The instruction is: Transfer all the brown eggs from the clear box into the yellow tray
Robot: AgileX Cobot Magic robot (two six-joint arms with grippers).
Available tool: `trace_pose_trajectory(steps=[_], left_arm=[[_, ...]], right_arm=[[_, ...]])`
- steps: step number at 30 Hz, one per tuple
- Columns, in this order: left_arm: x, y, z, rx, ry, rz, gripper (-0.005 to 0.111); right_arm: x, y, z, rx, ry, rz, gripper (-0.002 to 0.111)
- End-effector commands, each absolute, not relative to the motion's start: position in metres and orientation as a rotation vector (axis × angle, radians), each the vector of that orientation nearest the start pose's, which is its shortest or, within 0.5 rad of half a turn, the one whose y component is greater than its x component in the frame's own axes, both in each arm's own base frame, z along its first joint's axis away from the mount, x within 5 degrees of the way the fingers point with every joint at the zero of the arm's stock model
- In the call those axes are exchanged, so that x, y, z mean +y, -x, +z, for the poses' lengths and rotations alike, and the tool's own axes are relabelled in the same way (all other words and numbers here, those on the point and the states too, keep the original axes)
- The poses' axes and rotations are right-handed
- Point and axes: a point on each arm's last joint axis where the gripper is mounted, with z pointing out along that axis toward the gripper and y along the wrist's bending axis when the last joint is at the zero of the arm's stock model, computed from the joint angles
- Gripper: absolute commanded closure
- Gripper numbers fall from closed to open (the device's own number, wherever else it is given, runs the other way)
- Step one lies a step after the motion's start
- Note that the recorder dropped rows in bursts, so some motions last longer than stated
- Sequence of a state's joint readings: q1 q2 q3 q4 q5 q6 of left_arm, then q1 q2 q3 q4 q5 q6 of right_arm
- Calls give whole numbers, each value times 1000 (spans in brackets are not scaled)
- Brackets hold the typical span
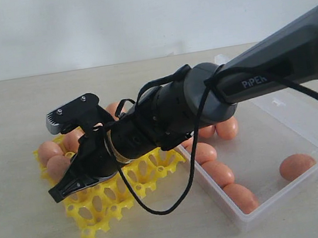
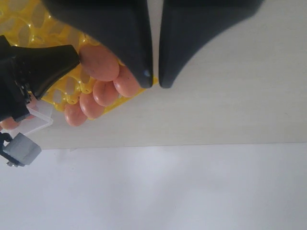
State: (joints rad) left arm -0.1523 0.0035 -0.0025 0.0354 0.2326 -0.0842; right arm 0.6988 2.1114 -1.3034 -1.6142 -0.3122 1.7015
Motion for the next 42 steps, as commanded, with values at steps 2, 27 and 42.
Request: trace_pose_trajectory(steps=[2,27,42], left_arm=[[-8,-55,193,1709,-78,-144,103],[-8,-55,193,1709,-78,-144,103],[-8,-55,193,1709,-78,-144,103]], right_arm=[[307,-323,139,2198,896,733,109],[310,-325,116,2286,780,802,109],[245,-340,270,1930,534,75,109]])
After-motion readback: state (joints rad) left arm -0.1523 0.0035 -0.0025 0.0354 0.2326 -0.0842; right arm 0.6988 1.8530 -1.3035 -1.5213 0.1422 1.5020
